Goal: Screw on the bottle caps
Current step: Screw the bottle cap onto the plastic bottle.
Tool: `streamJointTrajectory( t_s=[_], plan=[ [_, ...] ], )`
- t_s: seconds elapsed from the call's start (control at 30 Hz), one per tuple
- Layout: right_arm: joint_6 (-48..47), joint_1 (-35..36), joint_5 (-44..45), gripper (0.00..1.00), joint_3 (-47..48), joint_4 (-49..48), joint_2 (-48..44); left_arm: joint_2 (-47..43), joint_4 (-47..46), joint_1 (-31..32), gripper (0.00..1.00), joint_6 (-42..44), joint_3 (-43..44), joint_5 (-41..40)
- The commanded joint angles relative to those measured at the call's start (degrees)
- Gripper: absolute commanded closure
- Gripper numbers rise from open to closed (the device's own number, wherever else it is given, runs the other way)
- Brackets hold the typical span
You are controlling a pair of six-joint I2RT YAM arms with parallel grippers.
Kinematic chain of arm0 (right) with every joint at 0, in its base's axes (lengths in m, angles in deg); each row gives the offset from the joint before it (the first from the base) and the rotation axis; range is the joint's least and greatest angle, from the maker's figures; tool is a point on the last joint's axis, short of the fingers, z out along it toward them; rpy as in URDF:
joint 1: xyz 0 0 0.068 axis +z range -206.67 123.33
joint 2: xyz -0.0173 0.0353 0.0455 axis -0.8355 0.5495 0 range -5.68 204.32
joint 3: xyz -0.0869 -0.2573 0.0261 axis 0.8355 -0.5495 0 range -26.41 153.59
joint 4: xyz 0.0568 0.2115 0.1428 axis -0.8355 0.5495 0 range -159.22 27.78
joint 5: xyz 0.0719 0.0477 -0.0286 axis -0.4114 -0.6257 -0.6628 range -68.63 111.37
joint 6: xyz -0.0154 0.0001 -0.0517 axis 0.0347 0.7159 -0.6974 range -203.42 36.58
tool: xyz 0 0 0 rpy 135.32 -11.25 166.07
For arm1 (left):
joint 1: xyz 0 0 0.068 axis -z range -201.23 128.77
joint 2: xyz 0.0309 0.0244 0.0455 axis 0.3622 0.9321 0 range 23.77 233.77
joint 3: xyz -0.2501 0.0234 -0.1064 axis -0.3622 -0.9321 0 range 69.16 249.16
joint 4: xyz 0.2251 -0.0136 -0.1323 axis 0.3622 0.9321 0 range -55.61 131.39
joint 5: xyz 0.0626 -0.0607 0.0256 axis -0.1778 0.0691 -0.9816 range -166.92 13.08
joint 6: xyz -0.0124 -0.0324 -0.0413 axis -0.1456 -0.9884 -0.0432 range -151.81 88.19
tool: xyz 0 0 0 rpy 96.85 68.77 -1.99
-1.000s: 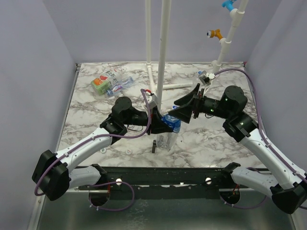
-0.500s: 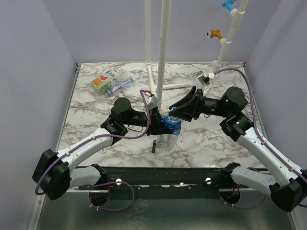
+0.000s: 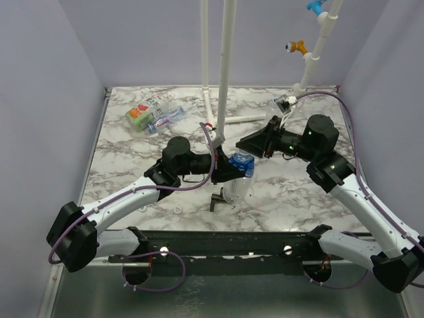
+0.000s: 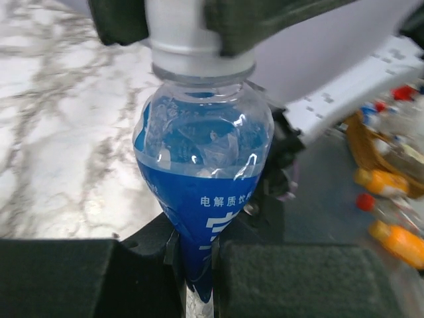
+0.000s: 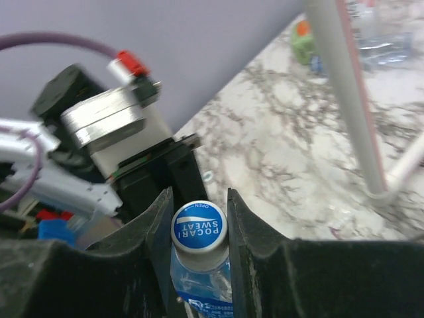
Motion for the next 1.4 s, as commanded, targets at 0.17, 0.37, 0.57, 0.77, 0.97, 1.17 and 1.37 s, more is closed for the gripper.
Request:
streamJointTrajectory(
  t_s=[0.17,0.37,0.57,0.77,0.97,1.17,1.37],
  plan=[
    [2.33,1.18,29.05,0.99,6.36,23.46,4.75,5.26,12.81,15.17,1.0,12.37,12.04,-61.14],
    [5.63,3.03,39.61,0.99,9.59,29.32,7.98,11.43,13.67,20.13,1.0,15.82,17.16,-73.05],
    [5.31,2.72,38.73,0.41,9.22,24.47,5.39,9.66,14.93,19.62,1.0,17.53,14.55,-65.41],
    [0.01,-5.22,23.02,0.13,11.14,20.46,4.32,4.2,18.81,11.93,1.0,16.65,11.3,-41.29],
    [-3.41,-14.58,-1.55,0.12,8.08,11.59,2.49,-0.57,18.03,2.55,1.0,14.03,8.46,-11.27],
    [1.12,-15.51,-19.29,0.13,2.47,-1.06,2.96,-1.89,14.7,-1.91,1.0,10.72,7.4,4.21],
    [6.88,-15.52,-26.44,0.19,-1.46,-12.96,3.08,-1.54,7.63,-4.58,1.0,4.31,5.42,13.36]
  ],
)
